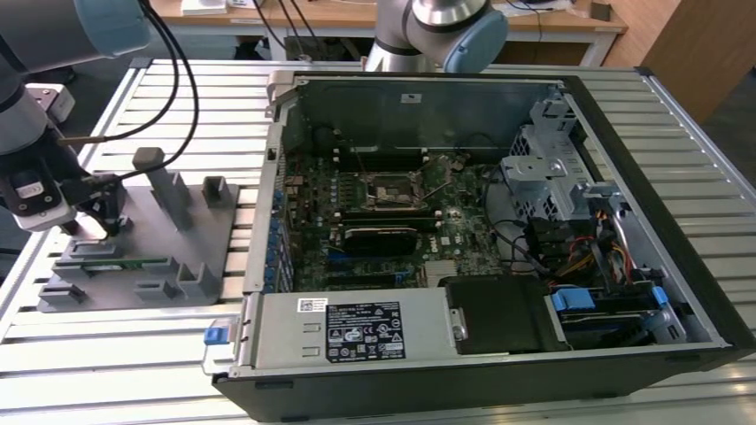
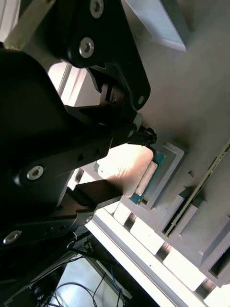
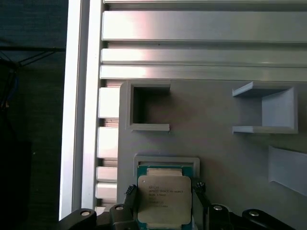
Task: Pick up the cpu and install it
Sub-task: 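Pick up the cpu and move it towards the insertion slot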
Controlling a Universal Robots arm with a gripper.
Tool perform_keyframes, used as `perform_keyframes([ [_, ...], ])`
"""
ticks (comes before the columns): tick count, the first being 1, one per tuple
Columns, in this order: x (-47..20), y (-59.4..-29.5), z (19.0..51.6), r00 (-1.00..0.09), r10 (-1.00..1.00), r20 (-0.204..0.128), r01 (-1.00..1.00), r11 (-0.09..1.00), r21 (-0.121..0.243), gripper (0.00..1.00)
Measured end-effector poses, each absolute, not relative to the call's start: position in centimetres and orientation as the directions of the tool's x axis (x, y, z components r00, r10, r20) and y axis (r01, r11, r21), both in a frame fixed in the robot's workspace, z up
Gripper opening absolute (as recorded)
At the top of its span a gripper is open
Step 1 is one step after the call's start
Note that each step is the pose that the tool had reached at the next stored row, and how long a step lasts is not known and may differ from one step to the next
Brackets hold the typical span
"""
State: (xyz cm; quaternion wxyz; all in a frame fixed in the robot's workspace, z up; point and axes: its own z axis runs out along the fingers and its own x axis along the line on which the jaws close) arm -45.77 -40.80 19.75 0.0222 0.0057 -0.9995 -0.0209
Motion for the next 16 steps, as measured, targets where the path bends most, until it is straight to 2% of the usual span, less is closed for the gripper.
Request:
perform_keyframes([
  [16, -45.77, -40.80, 20.24, -0.999, -0.012, 0.044, -0.010, 0.999, 0.042, 0.54],
])
